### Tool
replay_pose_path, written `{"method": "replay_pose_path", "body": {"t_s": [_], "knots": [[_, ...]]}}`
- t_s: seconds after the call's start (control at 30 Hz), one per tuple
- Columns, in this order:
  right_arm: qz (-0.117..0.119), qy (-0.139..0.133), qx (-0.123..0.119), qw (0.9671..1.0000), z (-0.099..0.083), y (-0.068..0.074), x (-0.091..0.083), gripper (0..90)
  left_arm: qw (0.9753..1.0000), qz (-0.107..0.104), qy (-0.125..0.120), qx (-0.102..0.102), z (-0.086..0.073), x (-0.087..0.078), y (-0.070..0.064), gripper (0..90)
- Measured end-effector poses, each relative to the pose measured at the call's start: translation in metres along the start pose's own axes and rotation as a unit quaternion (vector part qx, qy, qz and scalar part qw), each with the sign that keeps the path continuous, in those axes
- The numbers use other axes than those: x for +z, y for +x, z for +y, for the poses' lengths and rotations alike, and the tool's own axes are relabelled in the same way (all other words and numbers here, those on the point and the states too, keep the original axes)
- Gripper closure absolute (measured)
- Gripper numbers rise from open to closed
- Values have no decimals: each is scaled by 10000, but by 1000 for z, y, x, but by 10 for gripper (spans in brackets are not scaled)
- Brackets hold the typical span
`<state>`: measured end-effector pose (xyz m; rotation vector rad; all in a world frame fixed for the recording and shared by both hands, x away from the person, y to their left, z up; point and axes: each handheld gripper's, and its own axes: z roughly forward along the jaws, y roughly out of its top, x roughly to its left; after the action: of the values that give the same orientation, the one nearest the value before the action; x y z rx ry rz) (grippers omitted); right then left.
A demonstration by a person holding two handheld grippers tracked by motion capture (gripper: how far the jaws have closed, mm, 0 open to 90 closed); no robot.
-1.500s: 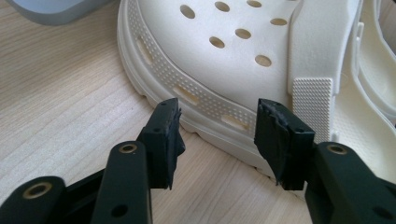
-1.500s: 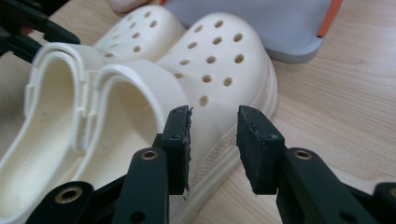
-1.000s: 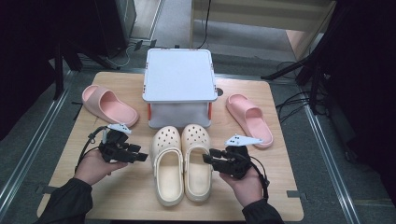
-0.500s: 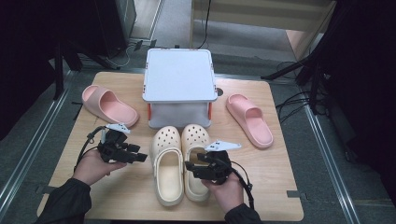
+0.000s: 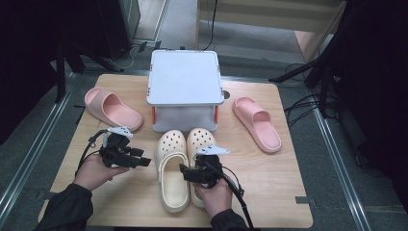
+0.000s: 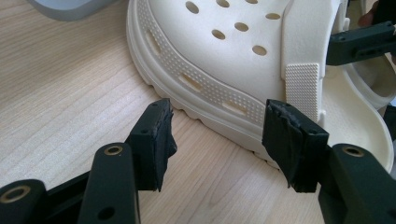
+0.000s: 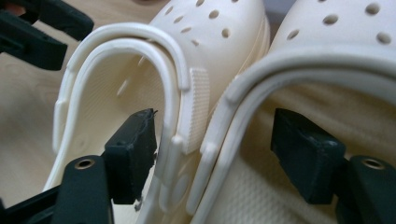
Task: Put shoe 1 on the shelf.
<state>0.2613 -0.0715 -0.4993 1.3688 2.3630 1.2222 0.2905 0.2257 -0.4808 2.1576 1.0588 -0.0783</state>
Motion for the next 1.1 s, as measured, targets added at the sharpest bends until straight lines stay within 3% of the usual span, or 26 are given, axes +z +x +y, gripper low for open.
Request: {"method": "replay_pose_path", "body": {"t_s": [0.17,0.3,0.47,0.8,0.83,0.93,1.1], "knots": [[-111,34,18,9999,1,5,6,349,10000,22,-53,5,1,-1,0,428],[-130,182,110,9997,1,7,13,397,9998,-55,-61,-166,2,-2,0,468],[-161,211,165,9995,1,6,14,454,9991,-74,-355,-211,5,-11,-1,568],[-324,239,-20,9992,3,5,8,620,9989,28,-440,-172,5,-16,-1,649],[-431,257,-124,9987,4,5,5,645,9989,47,-442,-150,5,-16,-1,653],[-311,303,-151,9989,5,1,4,649,9986,74,-481,-201,6,-18,-2,672],[-114,364,-292,9988,7,-6,1,656,9977,151,-661,-61,13,-27,-6,766]]}}
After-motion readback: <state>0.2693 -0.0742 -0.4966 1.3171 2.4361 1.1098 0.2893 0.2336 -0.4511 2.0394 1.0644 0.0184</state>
